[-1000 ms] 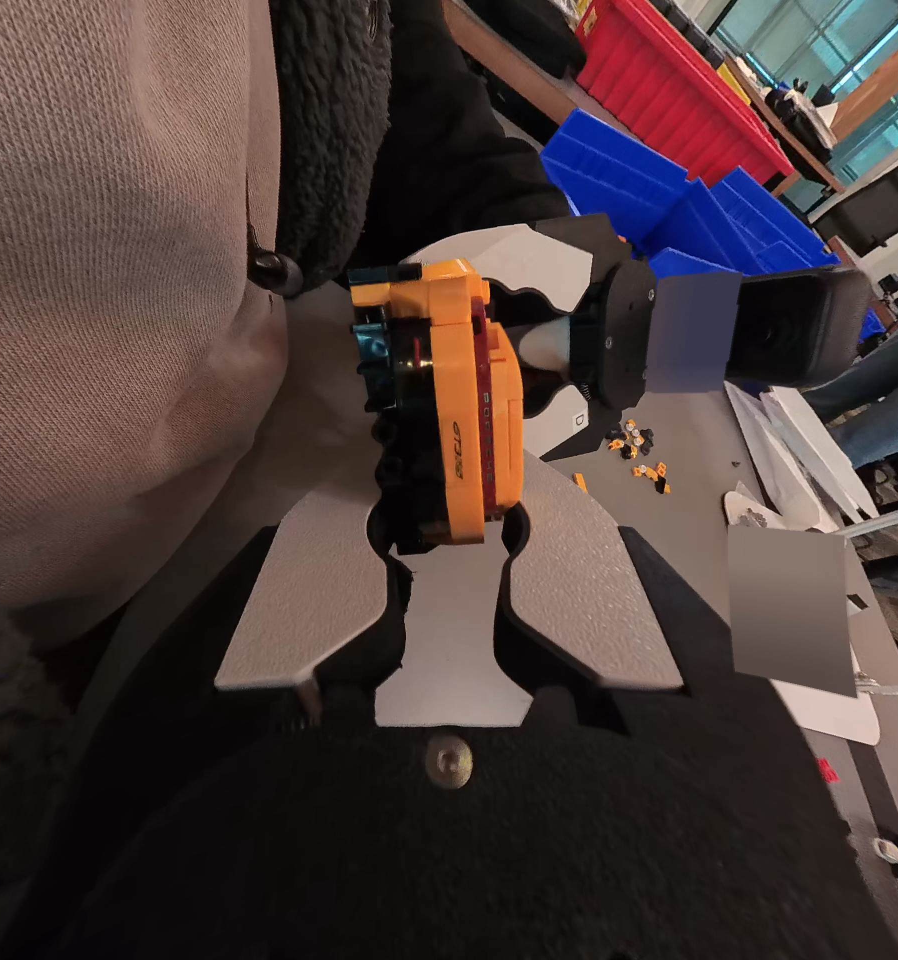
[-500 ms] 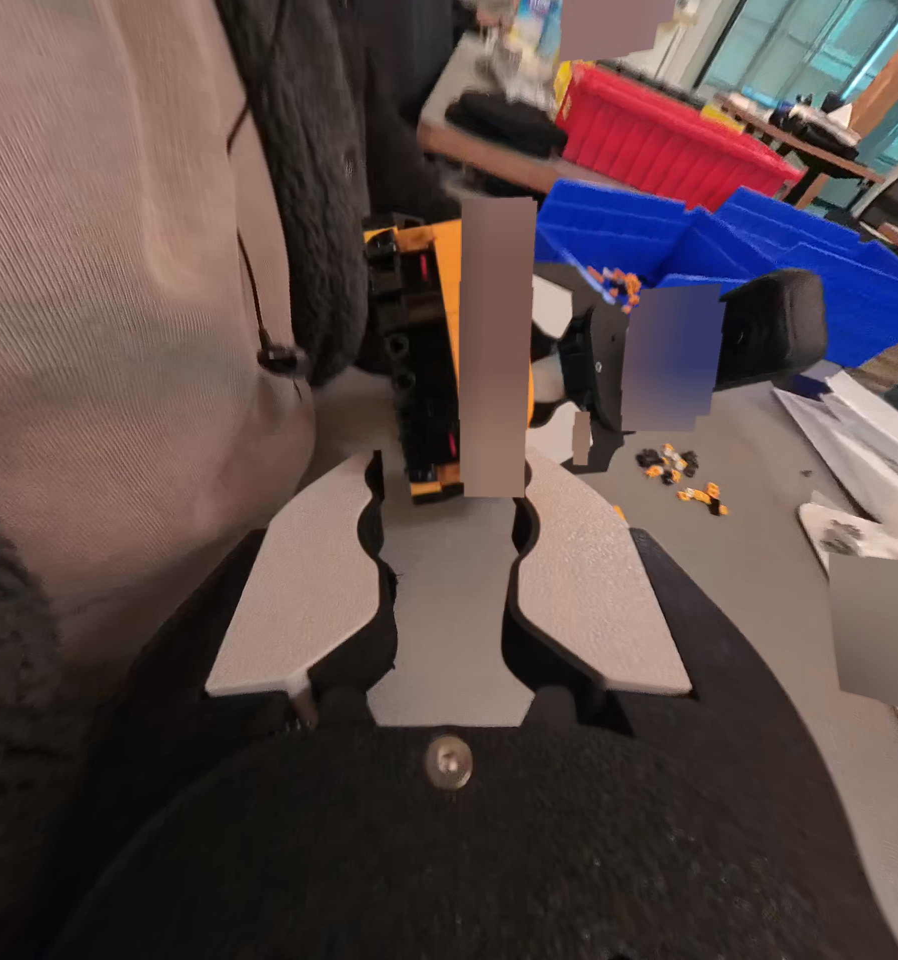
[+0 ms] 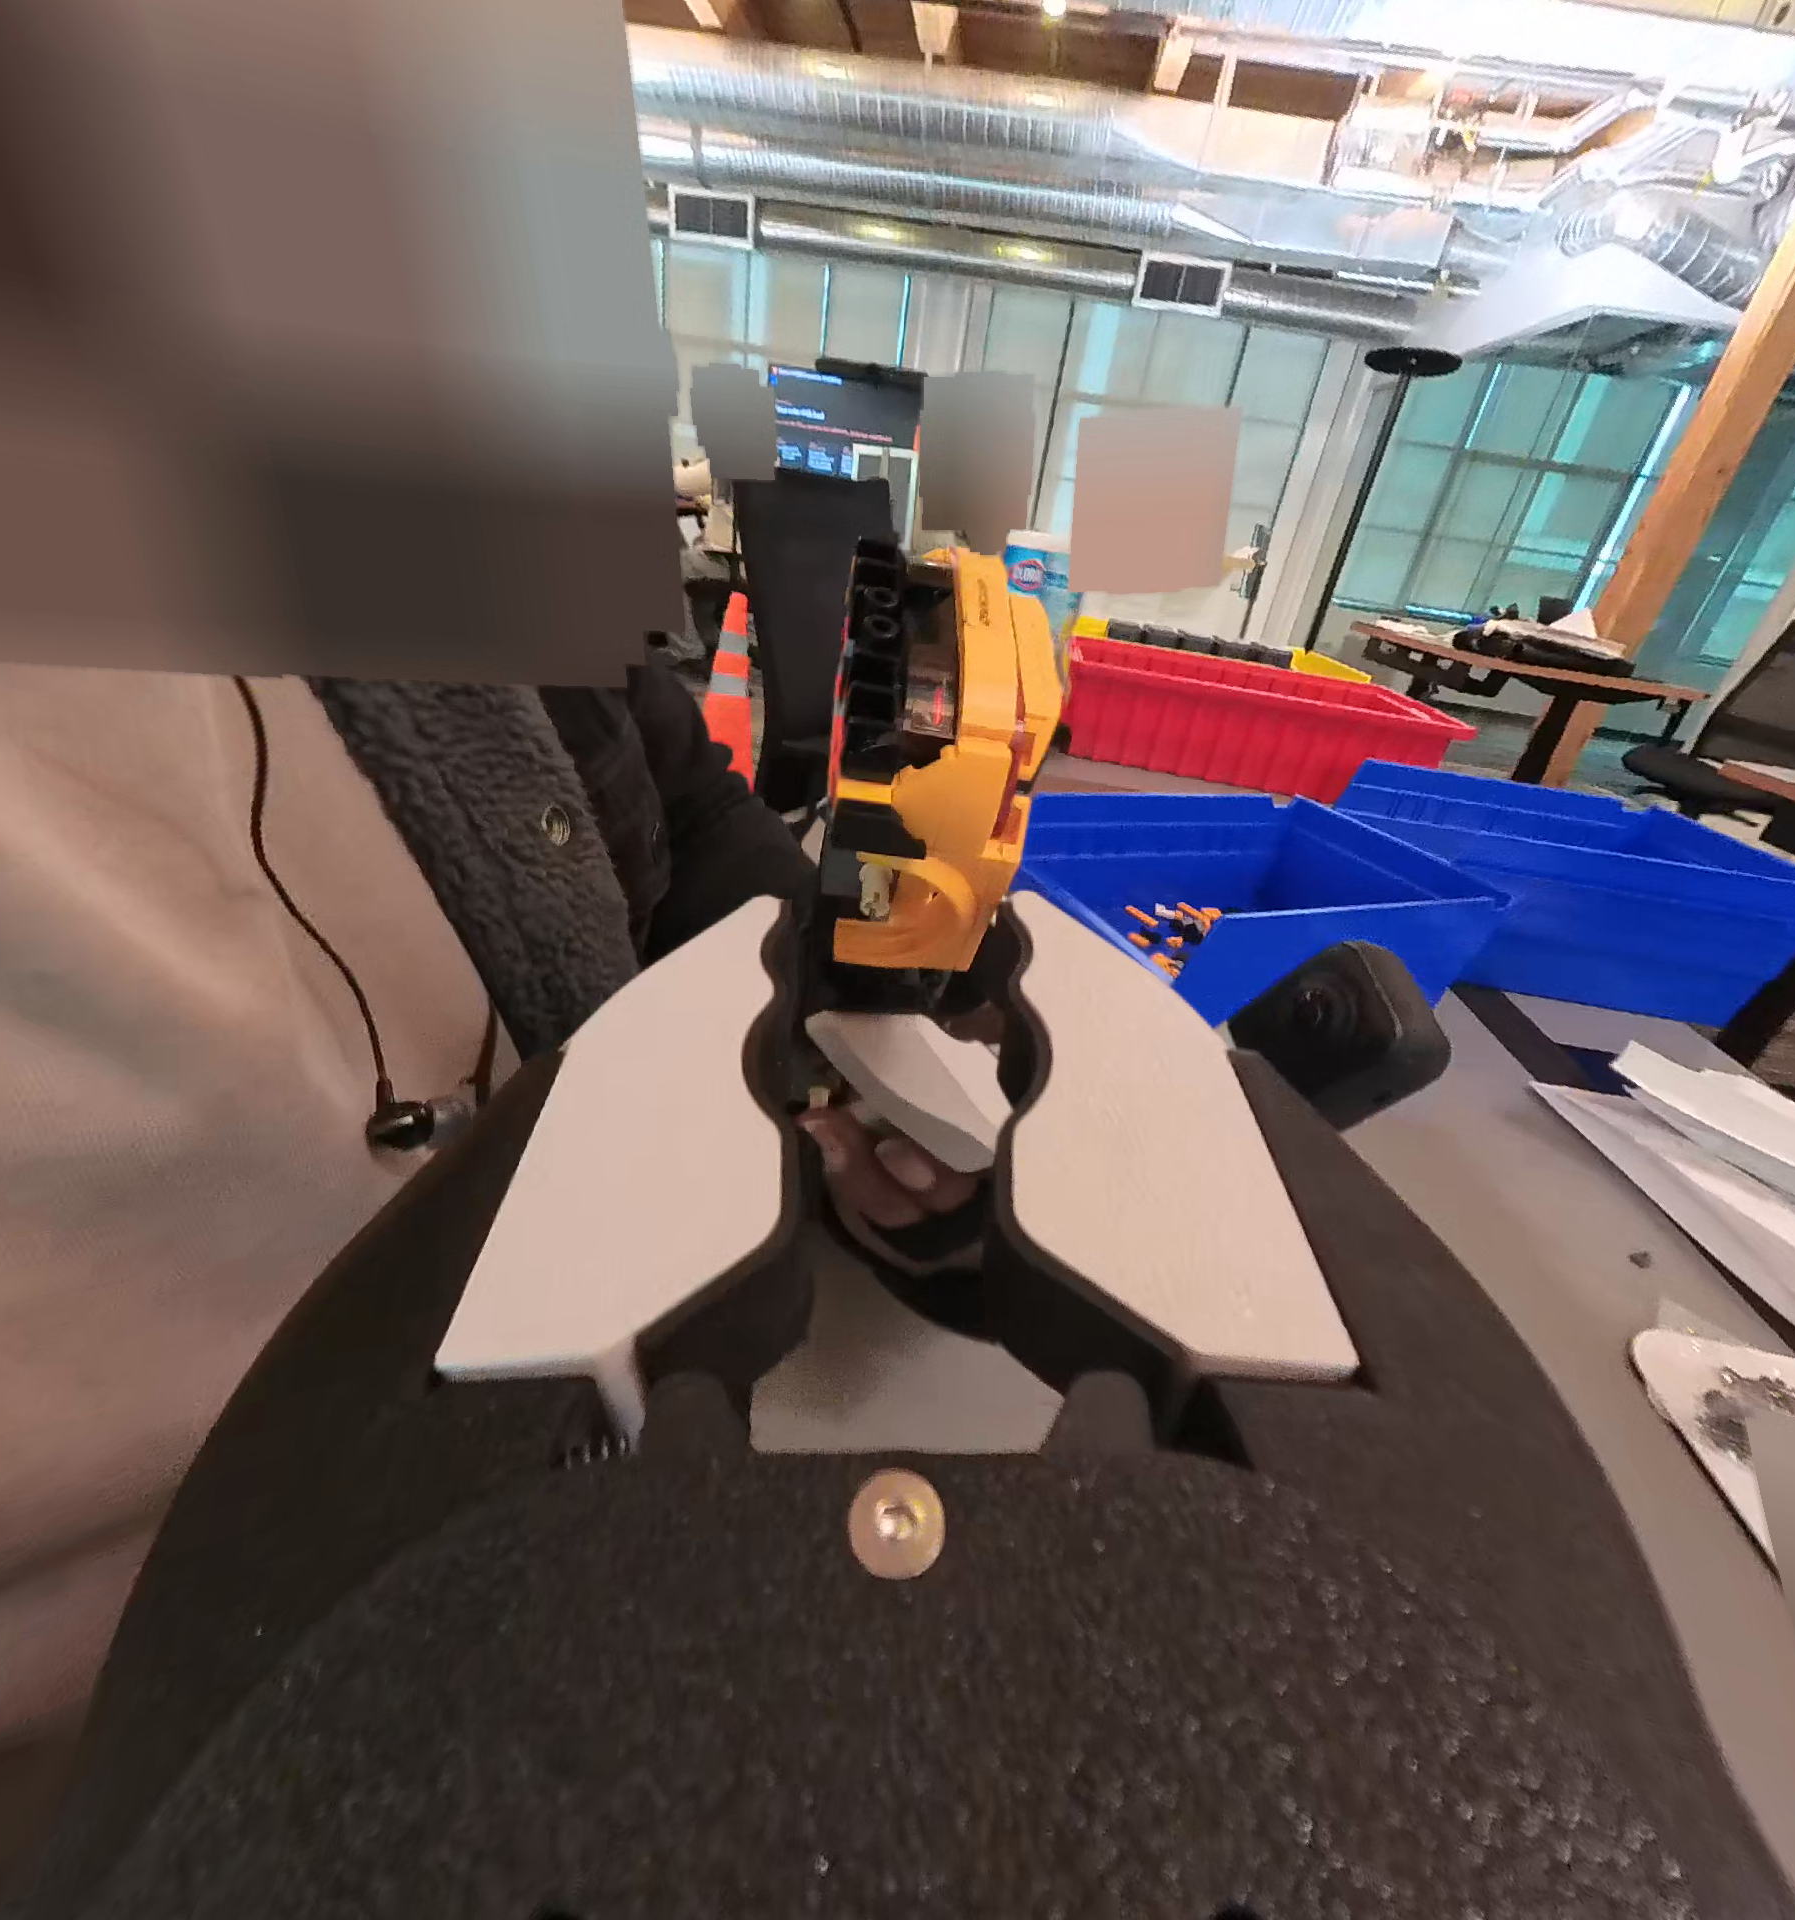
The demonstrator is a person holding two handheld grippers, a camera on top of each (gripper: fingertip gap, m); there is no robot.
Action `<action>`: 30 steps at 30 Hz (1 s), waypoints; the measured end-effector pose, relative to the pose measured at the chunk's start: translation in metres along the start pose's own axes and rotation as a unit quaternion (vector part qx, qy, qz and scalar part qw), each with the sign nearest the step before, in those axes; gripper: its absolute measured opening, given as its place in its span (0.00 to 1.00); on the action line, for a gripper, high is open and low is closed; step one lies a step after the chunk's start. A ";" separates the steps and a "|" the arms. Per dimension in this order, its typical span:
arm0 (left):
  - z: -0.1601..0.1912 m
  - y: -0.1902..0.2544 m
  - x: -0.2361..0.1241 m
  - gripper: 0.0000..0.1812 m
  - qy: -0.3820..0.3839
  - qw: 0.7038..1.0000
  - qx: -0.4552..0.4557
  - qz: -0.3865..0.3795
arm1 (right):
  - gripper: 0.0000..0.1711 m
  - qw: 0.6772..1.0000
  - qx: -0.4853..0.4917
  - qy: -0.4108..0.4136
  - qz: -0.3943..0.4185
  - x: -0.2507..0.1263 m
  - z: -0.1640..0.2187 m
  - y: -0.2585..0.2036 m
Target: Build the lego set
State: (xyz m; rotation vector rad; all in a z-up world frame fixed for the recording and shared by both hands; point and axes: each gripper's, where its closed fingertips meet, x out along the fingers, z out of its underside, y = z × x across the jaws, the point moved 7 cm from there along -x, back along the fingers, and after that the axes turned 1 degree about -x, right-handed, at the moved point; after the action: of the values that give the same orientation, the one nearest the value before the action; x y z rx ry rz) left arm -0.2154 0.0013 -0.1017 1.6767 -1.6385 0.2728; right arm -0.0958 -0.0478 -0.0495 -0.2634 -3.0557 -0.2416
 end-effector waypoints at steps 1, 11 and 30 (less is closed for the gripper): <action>-0.001 -0.001 0.002 0.36 0.003 1.000 0.004 0.005 | 0.21 1.000 0.006 0.003 -0.001 0.001 -0.002 0.001; -0.007 -0.009 0.009 0.36 0.019 0.999 0.018 0.023 | 0.20 0.999 0.017 0.040 0.017 0.001 -0.007 0.003; -0.009 0.023 0.013 0.36 -0.088 0.993 0.080 0.007 | 0.25 0.995 -0.087 -0.016 0.036 0.006 -0.007 -0.016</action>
State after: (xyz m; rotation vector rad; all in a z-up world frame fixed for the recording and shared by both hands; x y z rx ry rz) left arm -0.2311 -0.0006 -0.0790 1.8542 -1.7977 0.2762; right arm -0.1035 -0.0632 -0.0442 -0.3898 -3.0511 -0.5062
